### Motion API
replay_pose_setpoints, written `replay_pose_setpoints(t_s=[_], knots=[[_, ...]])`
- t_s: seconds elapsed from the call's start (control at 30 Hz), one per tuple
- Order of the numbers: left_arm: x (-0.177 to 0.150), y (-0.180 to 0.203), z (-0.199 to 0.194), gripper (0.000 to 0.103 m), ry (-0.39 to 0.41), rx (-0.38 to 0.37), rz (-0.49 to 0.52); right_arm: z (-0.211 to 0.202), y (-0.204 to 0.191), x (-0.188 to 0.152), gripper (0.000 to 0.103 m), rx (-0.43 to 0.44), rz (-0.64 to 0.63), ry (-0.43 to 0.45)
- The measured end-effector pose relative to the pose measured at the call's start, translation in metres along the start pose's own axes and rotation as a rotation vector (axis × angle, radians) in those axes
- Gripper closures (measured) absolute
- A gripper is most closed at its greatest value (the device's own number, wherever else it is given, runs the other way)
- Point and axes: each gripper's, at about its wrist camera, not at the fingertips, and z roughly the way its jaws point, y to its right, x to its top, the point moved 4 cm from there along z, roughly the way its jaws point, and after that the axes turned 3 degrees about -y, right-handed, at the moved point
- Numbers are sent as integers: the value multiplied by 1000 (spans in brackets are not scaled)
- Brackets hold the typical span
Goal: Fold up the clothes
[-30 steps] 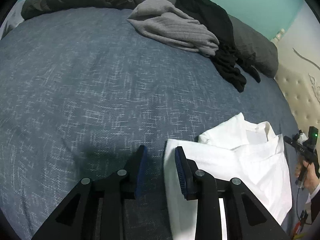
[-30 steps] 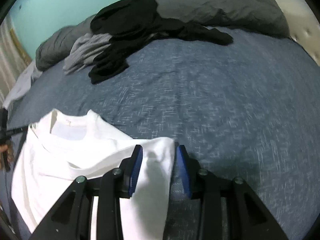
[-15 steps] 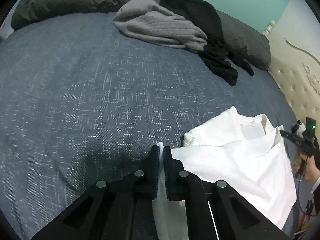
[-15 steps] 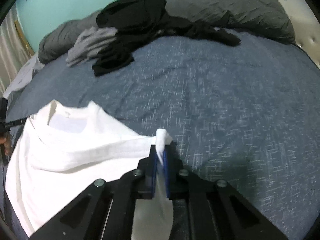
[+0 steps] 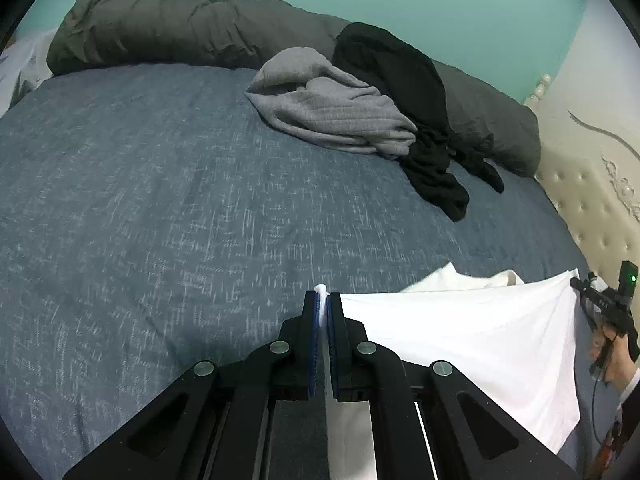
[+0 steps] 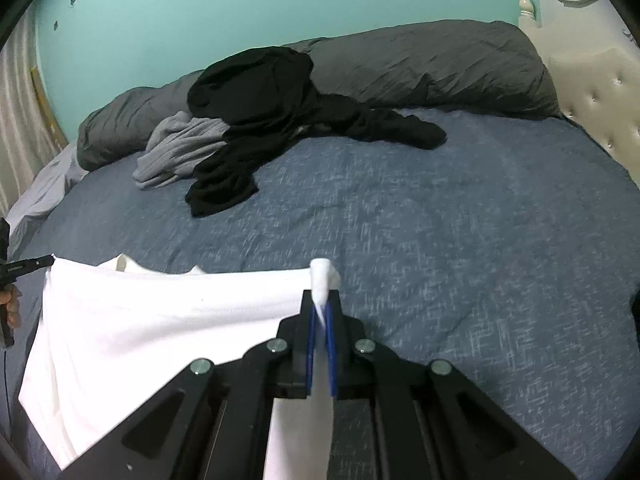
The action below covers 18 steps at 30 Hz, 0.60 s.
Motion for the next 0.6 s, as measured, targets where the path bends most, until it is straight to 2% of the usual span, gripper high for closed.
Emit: replay_pose_setpoints(t_s=[0.2,0.43,0.57,0.6], knots=[[11,0,26,99,-39,32,-5,32,4,6,99,-42,24,-54],[2,-6,67,99,-141,91,-10,73,10,-17,99,-69,56,-184],[-1,-7,68,98,-150,87,-31,75,13,-21,97,-44,83,-213],[0,-8,64,97,-146,79,-42,71,14,-19,94,-45,90,-205]])
